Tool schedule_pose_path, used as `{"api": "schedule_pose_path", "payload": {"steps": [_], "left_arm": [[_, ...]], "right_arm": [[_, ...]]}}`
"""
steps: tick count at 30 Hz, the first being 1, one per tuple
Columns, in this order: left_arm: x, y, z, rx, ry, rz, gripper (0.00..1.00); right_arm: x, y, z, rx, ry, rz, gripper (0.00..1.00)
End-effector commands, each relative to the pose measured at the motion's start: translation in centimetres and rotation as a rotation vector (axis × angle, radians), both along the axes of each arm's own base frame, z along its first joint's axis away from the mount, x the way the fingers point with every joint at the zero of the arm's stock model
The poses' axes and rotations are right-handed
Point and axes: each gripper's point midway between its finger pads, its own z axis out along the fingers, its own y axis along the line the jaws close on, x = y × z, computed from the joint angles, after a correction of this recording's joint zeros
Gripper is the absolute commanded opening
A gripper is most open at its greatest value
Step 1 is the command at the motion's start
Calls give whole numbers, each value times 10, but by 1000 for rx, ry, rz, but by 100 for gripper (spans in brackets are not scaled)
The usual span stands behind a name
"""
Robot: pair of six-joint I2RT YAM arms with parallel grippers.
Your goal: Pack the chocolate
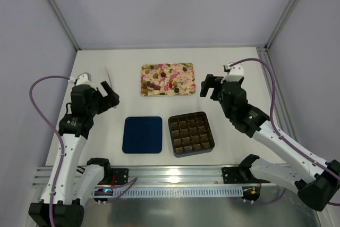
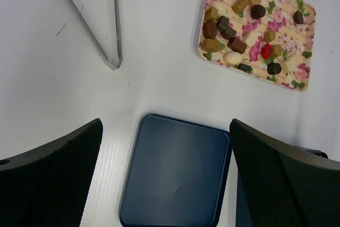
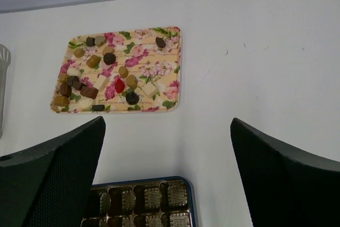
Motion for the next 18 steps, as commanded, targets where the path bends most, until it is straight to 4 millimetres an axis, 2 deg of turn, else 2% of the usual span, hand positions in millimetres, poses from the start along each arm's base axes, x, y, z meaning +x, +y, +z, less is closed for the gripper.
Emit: {"api": "schedule_pose_path", "payload": {"steps": [1,5,8,11,12,18], "left_arm": [[6,6,17,14,-70,25,100],[7,15,16,29,-67,79,100],[17,18,8,12,-28,128,100],[35,20,-5,12,53,160,100],[48,22,-12,27,89,174,100],[92,35,-28,96,188,237,100]], "right_arm": [[-2,-5,9,36,-27,-24,100],[-3,-3,3,9,1,-8,100],[-3,3,1,-14,26,28,100],[-4,9,2,-15,22,61,100],[-5,12,1,-16,24,84,100],[-6,25,-2,-1,37,151,100]]}}
